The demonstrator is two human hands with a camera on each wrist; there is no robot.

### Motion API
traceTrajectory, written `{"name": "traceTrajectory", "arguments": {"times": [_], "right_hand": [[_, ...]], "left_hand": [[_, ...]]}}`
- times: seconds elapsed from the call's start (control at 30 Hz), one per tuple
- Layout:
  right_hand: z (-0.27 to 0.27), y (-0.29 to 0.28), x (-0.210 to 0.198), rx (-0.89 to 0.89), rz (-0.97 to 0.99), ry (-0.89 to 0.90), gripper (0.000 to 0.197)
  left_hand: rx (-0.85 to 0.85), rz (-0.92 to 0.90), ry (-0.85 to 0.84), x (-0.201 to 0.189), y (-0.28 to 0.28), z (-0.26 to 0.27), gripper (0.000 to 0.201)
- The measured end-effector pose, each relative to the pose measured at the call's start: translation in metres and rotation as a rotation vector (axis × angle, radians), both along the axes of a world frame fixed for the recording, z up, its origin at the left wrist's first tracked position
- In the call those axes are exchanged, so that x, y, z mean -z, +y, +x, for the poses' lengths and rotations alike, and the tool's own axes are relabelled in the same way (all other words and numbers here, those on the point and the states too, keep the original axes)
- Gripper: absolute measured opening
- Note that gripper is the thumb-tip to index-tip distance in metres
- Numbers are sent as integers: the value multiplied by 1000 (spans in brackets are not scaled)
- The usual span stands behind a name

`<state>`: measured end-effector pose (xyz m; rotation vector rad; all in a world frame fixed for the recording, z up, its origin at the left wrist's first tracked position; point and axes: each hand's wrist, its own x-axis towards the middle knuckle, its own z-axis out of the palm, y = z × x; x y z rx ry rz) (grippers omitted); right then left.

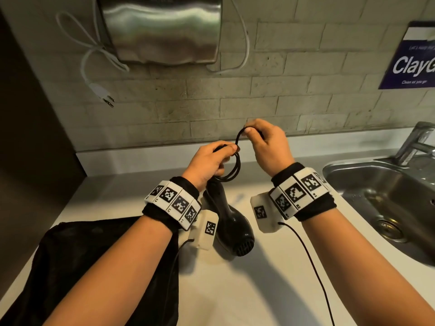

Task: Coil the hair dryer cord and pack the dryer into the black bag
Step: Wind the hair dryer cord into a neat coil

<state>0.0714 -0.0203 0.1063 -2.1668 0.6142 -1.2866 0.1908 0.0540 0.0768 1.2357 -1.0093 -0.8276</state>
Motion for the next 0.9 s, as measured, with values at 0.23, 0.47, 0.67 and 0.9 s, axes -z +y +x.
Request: {"name": "traceTrajectory", "arguments": {"times": [0.23, 0.47, 0.67, 0.9], "right_hand": [[-18, -8, 31, -53, 120, 350, 16], [-26, -18, 59, 108, 116, 549, 15], [-28, -5, 26, 68, 242, 237, 9], [-37, 24, -15, -97, 294, -17, 19]], "left_hand": [[-106, -9, 189, 5, -2, 7, 17], [-166, -28, 188, 4, -5, 3, 17], [-265, -59, 14, 6, -10, -2, 12], [-297, -47, -96, 10, -15, -4, 10]]}}
